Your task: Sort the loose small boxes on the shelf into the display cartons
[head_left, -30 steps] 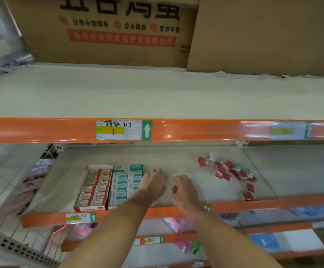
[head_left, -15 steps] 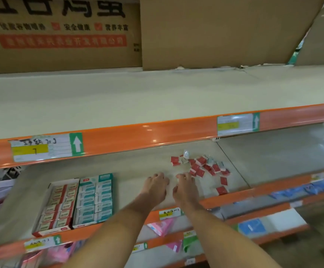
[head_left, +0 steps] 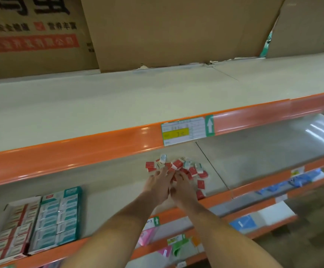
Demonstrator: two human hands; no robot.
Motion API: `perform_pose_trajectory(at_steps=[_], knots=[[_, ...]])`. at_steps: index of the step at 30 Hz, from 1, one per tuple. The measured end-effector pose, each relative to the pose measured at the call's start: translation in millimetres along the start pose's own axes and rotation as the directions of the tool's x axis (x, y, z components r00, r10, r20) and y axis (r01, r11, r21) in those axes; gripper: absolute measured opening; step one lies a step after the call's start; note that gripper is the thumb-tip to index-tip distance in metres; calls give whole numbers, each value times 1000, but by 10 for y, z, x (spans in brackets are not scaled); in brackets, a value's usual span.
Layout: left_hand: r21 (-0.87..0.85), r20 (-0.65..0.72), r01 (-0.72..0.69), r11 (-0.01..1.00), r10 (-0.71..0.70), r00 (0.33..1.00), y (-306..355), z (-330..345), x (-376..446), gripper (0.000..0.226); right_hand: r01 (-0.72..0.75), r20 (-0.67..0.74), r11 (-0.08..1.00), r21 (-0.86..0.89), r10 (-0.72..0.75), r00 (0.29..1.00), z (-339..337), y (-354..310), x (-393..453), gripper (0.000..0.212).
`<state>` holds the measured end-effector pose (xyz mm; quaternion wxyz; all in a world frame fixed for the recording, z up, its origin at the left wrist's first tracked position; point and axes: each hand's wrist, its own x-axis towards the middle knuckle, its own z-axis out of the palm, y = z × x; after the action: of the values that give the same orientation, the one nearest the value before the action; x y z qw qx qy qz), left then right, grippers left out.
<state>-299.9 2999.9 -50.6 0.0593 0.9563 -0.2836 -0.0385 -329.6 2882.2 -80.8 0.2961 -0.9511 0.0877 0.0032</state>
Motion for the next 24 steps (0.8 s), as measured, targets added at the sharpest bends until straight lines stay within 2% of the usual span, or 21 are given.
perform_pose_trajectory(at_steps=[3,7,11,15,18,20,22,24], knots=[[-17,-29,13,1000,-14,999,163,69,111,79,71,-55,993,-99,-76,996,-17,127,60,49],[-142,-87,95,985,-108,990,260,122,144,54,105,-90,992,-64,-110,990,-82,221,41,35],[-240,-157,169,956,-210,965,240,152,132,31,76,-60,997,29,-74,995,-78,298,50,38],[-319,-169,226,920,-290,942,138,240,76,28,88,-32,992,92,-85,996,-144,333,0,48],[-575,-165,319,753,-489,856,127,278,-16,17,157,-67,979,133,-149,987,-164,358,-21,53],[-702,-141,343,624,-594,792,156,264,-71,24,186,-67,971,154,-177,982,-160,374,-26,57],[-798,-89,323,509,-630,772,173,258,-120,32,170,-51,972,159,-164,985,-181,363,-45,57],[-862,-40,290,416,-626,779,190,271,-173,33,118,-20,982,149,-117,993,-188,359,-44,57]])
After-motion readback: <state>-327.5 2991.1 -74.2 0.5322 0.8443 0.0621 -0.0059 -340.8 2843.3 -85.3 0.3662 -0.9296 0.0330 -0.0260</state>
